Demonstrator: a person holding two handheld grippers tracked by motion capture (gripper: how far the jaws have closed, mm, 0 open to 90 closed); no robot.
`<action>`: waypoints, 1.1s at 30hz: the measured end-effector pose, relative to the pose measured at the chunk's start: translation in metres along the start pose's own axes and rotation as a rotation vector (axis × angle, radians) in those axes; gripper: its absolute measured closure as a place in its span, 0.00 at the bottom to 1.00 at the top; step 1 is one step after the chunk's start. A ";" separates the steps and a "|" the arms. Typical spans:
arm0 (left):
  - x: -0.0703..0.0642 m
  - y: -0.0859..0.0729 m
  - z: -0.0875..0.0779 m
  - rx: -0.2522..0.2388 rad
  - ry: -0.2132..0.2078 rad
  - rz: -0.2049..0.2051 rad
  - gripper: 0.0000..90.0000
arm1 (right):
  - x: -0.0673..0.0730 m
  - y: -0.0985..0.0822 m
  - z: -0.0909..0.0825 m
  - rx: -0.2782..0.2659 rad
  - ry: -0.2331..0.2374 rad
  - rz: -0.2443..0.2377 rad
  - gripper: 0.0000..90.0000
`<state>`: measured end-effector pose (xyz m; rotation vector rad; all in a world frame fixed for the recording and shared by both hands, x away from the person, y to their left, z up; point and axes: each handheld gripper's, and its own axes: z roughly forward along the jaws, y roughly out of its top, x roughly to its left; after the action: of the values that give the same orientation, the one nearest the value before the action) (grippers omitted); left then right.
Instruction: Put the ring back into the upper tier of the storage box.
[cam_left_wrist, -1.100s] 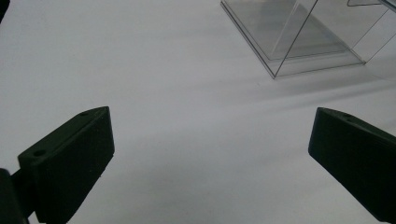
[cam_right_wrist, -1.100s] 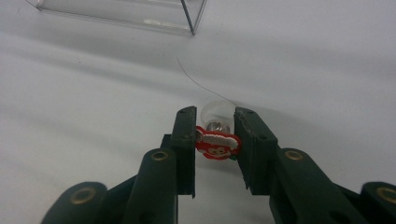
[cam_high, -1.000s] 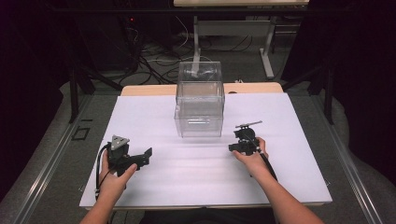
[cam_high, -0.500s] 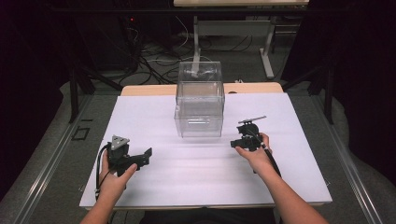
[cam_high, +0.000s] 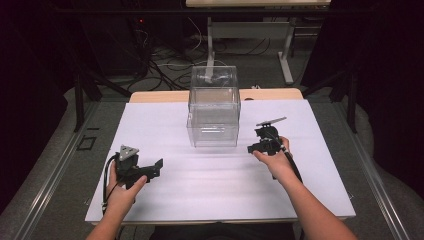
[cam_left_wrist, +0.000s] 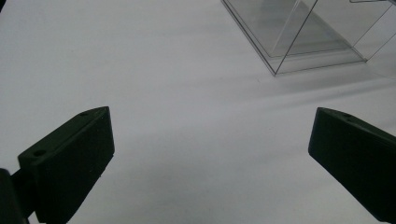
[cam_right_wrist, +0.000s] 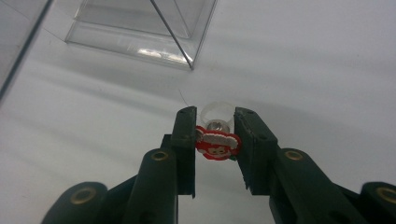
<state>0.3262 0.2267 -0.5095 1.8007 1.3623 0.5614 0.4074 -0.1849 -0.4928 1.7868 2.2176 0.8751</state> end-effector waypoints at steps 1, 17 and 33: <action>0.000 0.000 0.000 0.001 0.000 0.001 0.01 | 0.000 0.002 -0.001 0.004 -0.001 -0.002 0.78; 0.000 0.000 0.000 0.001 -0.001 0.000 0.01 | 0.011 0.036 -0.025 0.001 -0.035 -0.060 0.78; 0.000 0.000 0.001 -0.001 -0.001 -0.002 0.01 | 0.021 0.060 -0.055 -0.016 -0.024 -0.106 0.78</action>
<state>0.3269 0.2262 -0.5102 1.7984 1.3633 0.5594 0.4262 -0.1767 -0.4116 1.6471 2.2602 0.8427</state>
